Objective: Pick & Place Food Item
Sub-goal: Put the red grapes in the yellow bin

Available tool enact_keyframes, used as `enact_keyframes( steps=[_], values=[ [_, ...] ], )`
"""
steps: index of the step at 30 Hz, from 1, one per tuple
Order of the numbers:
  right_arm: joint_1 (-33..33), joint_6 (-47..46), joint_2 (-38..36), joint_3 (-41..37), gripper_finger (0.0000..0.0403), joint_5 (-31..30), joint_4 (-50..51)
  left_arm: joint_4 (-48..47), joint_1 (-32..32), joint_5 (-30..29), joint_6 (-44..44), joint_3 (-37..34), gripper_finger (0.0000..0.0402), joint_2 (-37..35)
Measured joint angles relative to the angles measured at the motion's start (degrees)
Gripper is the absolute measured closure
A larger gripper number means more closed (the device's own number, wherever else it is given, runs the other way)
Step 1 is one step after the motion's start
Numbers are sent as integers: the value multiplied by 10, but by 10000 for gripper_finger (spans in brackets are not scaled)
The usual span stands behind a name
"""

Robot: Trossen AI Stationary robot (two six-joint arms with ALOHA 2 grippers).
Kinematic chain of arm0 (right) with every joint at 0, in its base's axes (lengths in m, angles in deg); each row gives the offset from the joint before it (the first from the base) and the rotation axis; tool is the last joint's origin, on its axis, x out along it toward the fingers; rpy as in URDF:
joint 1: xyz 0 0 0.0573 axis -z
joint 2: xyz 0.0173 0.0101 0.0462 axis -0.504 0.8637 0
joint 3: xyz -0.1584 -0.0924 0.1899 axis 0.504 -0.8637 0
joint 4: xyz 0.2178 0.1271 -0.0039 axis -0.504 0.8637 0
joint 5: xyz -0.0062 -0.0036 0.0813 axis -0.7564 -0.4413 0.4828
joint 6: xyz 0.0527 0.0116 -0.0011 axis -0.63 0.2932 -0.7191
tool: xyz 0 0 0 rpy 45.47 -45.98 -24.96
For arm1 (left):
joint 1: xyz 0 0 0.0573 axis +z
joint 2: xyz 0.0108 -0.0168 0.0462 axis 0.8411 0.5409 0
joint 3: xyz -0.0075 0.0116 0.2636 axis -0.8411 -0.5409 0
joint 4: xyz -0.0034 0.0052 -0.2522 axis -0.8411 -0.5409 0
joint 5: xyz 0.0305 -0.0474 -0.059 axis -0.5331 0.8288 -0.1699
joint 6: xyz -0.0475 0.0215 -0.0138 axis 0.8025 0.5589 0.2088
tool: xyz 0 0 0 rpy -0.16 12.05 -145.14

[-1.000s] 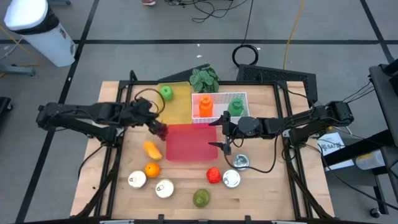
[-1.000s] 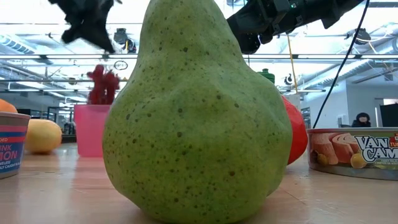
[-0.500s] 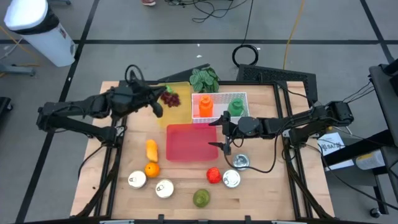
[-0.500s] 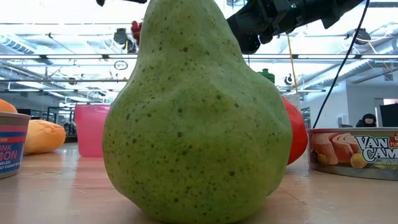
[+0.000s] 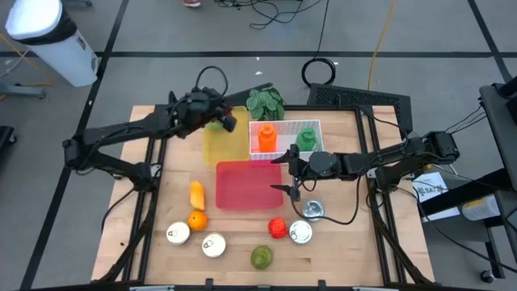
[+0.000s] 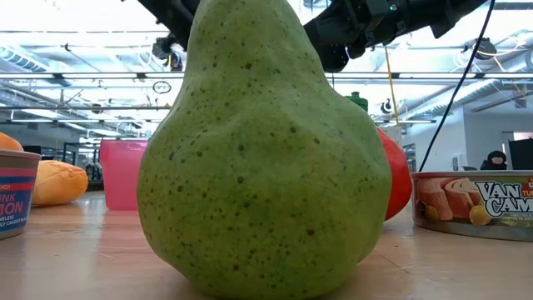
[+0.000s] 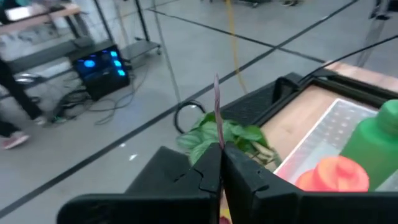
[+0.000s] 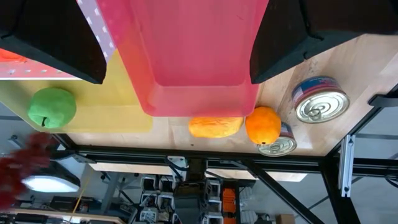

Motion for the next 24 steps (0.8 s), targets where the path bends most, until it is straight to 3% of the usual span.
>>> enact_keyframes(
  steps=[4,11,24],
  values=[
    [0,0,0,0,26,0,0,39,22,32,-18,0,397,37],
    [0,1,0,0,26,0,5,64,61,31,-16,0,396,71],
    [0,4,0,0,26,0,10,68,75,32,-12,0,390,74]
  ],
)
